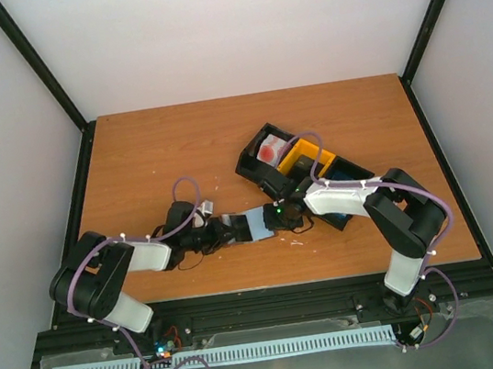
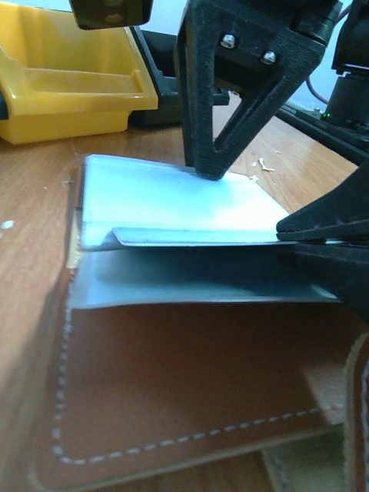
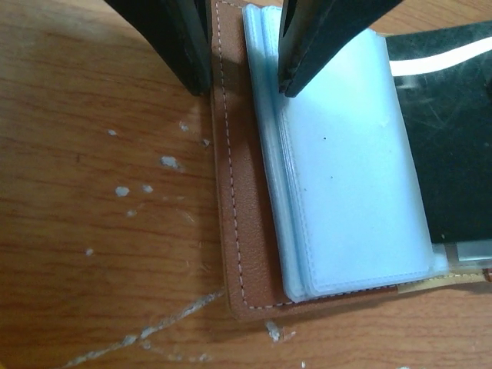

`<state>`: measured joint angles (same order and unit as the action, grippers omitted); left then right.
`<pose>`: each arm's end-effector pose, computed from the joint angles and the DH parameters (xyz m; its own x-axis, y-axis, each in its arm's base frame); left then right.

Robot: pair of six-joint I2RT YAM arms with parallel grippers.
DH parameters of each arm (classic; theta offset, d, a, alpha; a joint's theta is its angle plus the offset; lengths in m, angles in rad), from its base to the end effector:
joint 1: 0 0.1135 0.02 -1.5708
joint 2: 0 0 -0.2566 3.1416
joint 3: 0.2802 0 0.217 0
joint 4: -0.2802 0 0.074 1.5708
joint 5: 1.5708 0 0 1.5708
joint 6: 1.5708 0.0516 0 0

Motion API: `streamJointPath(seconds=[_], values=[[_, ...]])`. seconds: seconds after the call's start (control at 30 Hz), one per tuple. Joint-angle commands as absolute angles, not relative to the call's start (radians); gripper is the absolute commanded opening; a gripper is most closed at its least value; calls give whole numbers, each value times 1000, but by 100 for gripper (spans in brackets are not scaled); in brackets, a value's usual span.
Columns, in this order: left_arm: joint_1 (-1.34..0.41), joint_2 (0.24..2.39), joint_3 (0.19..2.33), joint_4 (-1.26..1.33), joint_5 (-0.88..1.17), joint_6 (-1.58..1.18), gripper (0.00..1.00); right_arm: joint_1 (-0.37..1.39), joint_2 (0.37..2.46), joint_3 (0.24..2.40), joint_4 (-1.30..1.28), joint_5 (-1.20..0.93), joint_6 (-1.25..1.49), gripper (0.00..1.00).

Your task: Put the credit cards into the card holder

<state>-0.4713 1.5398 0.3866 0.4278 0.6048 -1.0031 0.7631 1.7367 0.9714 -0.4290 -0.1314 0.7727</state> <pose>0.1993 -0.1345 0.1264 -0.9524 -0.2931 -0.0843 -0.0937 0.5442 -0.8337 0.2124 0.2125 0.1490 -0.9839 0.0167 -0.1782 -0.0464 0.9379 0.3439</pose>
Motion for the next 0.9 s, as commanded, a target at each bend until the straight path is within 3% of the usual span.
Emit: streamJointPath(seconds=[0.0, 0.17, 0.43, 0.87], values=[[-469, 1550, 346, 459, 645, -1054, 1, 779, 1778, 919, -418, -174, 820, 24], [-471, 1516, 260, 585, 665, -1124, 1, 782, 1780, 878, -339, -141, 856, 23], [-469, 1495, 313, 493, 468, -1013, 1, 795, 1817, 851, -255, -128, 853, 24], [-468, 1519, 268, 615, 438, -1055, 1, 808, 1837, 819, -230, -165, 858, 24]])
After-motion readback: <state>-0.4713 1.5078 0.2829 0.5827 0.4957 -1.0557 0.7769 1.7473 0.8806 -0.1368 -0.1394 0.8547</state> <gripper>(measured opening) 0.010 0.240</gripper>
